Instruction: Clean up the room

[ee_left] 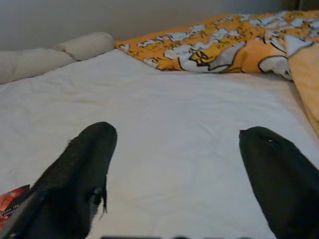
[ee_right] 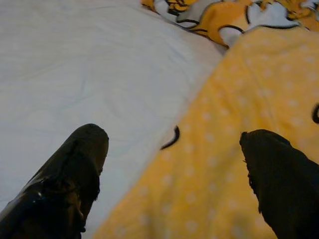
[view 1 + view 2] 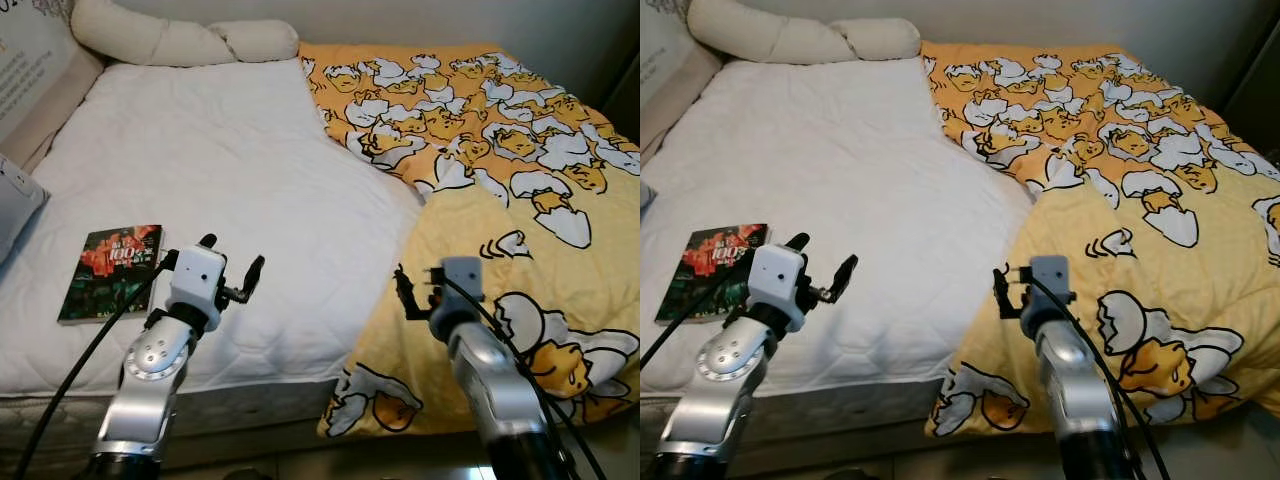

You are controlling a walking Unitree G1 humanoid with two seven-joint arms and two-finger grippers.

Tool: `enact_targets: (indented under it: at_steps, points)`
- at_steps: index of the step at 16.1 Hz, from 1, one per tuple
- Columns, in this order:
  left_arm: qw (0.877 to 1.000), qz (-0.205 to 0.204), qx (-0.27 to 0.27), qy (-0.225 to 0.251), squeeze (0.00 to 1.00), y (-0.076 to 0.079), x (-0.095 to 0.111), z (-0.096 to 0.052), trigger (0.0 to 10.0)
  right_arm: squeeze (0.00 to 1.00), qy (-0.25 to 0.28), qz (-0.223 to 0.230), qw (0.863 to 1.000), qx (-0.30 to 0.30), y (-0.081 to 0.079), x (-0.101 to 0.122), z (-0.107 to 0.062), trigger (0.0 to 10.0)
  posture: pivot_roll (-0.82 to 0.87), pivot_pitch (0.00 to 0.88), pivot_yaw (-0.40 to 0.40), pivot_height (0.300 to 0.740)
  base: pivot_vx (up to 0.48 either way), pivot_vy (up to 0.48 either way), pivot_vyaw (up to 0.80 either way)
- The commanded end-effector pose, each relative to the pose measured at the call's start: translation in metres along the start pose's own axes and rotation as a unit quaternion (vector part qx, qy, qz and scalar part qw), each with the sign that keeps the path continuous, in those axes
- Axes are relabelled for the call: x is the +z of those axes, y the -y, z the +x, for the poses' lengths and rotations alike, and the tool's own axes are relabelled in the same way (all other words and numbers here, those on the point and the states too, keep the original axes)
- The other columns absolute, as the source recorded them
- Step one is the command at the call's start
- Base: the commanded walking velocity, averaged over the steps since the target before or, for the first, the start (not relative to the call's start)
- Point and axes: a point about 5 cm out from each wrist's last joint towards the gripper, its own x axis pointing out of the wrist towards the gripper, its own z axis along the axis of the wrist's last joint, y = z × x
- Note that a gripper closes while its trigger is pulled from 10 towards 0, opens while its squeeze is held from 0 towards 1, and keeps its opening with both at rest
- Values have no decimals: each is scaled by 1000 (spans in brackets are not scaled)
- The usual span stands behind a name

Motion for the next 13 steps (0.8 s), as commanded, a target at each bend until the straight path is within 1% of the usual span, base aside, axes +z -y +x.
enact_targets:
  at_steps: [1,2,3,4,5,6,7,8,9,10,11,12,13]
  points:
    - [1000,9,-16,-5,1000,2,2,-1,10000,122,-10,-6,1000,8,-1,3,6,10000,23,0,-22,740,0,0,0]
    - [999,35,-28,-18,1000,2,1,-3,10000,1000,-25,-5,999,22,-2,5,12,10000,22,0,-23,740,0,0,0]
    - [996,60,-45,-37,1000,2,-2,-4,10000,1000,-36,-14,999,37,-5,7,19,10000,23,0,-24,740,0,0,0]
    - [995,67,-62,-42,1000,4,-2,-5,10000,1000,-52,-29,998,32,-5,7,25,10000,28,0,-36,740,0,0,0]
    - [994,59,-82,-37,1000,9,1,-7,10000,1000,-79,-59,995,27,-6,5,33,10000,37,0,-47,740,0,0,0]
    - [992,53,-112,-32,965,15,8,-11,10000,1000,-101,-66,993,14,-5,7,42,10000,49,0,-63,740,0,0,0]
    - [991,54,-118,-33,867,17,9,-12,10000,1000,-104,-63,992,10,-4,7,44,10000,49,0,-63,740,0,0,0]
    - [986,69,-146,-40,471,21,11,-16,10000,1000,-111,-56,992,4,-4,9,48,10000,51,0,-64,740,0,0,0]
    - [975,84,-200,-54,137,30,16,-30,10000,1000,-128,-57,990,1,-4,12,56,10000,73,0,-71,740,0,0,0]
    - [974,81,-206,-56,78,32,18,-34,10000,612,-133,-63,989,2,-4,11,56,10000,78,0,-72,740,0,0,0]
    - [971,76,-217,-62,0,33,22,-43,10000,0,-152,-74,986,-6,-1,6,56,10000,105,0,-70,740,0,0,0]
    - [970,76,-222,-68,0,34,25,-52,10000,0,-165,-76,983,-17,3,0,54,10000,137,0,-76,740,0,0,0]
    - [969,76,-224,-70,0,35,27,-55,10000,0,-168,-71,983,-20,4,-2,53,10000,156,0,-80,740,0,0,0]
